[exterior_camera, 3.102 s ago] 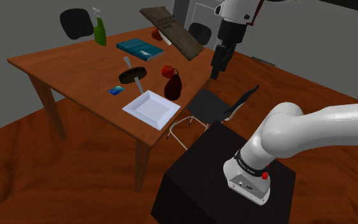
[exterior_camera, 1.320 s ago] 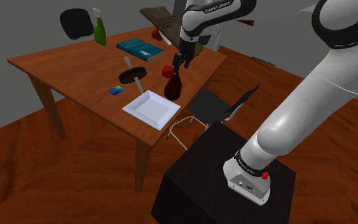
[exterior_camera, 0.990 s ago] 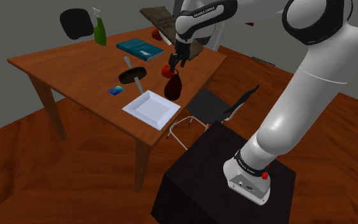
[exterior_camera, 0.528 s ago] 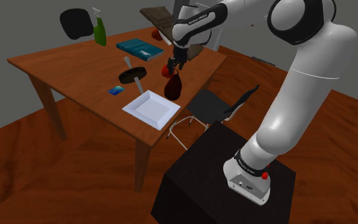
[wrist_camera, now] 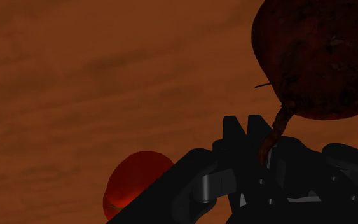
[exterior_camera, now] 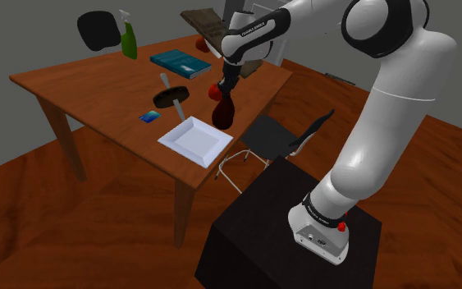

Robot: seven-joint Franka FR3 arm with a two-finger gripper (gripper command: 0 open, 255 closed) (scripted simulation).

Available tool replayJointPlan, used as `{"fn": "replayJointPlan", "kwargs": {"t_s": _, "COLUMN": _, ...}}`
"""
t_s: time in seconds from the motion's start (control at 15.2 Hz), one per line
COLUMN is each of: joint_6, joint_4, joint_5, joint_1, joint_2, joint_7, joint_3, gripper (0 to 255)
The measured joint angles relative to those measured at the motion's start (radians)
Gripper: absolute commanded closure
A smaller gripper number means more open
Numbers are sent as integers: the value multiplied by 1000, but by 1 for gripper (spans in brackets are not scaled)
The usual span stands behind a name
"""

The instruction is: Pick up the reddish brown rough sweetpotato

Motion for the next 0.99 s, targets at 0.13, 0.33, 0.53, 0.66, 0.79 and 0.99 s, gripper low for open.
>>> {"fn": "replayJointPlan", "kwargs": {"t_s": 0.13, "joint_6": 0, "joint_4": 0, "joint_5": 0, "joint_1": 0, "joint_2": 0, "joint_7": 0, "joint_3": 0, "gripper": 255}}
{"fn": "replayJointPlan", "kwargs": {"t_s": 0.33, "joint_6": 0, "joint_4": 0, "joint_5": 0, "joint_1": 0, "joint_2": 0, "joint_7": 0, "joint_3": 0, "gripper": 255}}
{"fn": "replayJointPlan", "kwargs": {"t_s": 0.53, "joint_6": -15, "joint_4": 7, "joint_5": -1, "joint_1": 0, "joint_2": -7, "joint_7": -1, "joint_3": -1, "gripper": 255}}
{"fn": "replayJointPlan", "kwargs": {"t_s": 0.66, "joint_6": -35, "joint_4": 15, "joint_5": -2, "joint_1": 1, "joint_2": -19, "joint_7": 1, "joint_3": -1, "gripper": 255}}
{"fn": "replayJointPlan", "kwargs": {"t_s": 0.79, "joint_6": -59, "joint_4": 27, "joint_5": -3, "joint_1": 1, "joint_2": -31, "joint_7": 0, "joint_3": -1, "gripper": 255}}
{"fn": "replayJointPlan", "kwargs": {"t_s": 0.99, "joint_6": -94, "joint_4": 42, "joint_5": -5, "joint_1": 2, "joint_2": -51, "joint_7": 0, "joint_3": -2, "gripper": 255}}
